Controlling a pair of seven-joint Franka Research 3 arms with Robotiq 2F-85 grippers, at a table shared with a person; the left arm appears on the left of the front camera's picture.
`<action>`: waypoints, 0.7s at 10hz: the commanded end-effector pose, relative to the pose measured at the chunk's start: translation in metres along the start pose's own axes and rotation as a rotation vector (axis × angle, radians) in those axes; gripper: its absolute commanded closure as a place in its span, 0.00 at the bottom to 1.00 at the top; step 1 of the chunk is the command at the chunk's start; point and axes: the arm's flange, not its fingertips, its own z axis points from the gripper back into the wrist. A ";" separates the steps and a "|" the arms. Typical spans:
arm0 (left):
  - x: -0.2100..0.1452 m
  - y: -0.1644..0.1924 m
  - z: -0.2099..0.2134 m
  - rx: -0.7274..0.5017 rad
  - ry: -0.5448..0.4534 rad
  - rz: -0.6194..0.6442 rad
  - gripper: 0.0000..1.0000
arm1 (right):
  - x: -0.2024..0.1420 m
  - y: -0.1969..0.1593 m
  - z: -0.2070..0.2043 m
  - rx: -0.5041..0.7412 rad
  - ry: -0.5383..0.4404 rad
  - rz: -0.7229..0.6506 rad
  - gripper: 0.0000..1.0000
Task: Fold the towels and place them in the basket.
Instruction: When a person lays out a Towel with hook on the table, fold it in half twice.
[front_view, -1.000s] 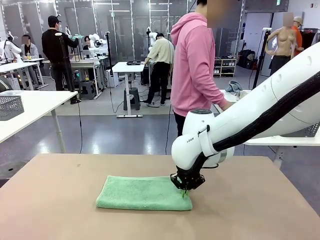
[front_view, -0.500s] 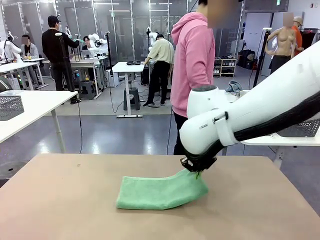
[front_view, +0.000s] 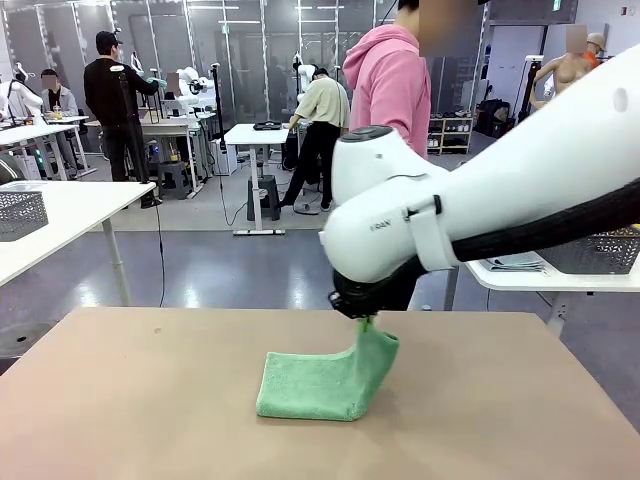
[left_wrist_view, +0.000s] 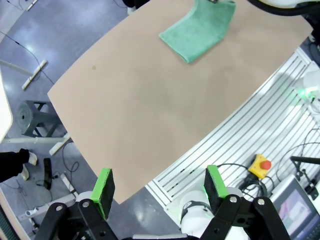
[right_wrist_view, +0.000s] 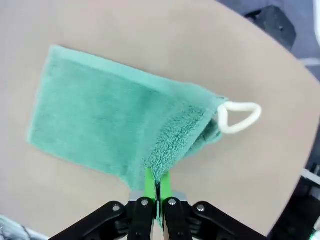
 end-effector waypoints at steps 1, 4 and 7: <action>-0.001 0.000 -0.001 0.002 0.003 -0.021 0.09 | 0.029 0.033 -0.010 0.021 0.047 -0.037 1.00; -0.001 0.000 -0.001 0.002 0.003 -0.021 0.09 | 0.049 0.073 -0.040 0.067 0.109 -0.114 1.00; -0.001 0.000 -0.001 0.002 0.003 -0.021 0.09 | 0.060 0.104 -0.074 0.174 0.176 -0.139 1.00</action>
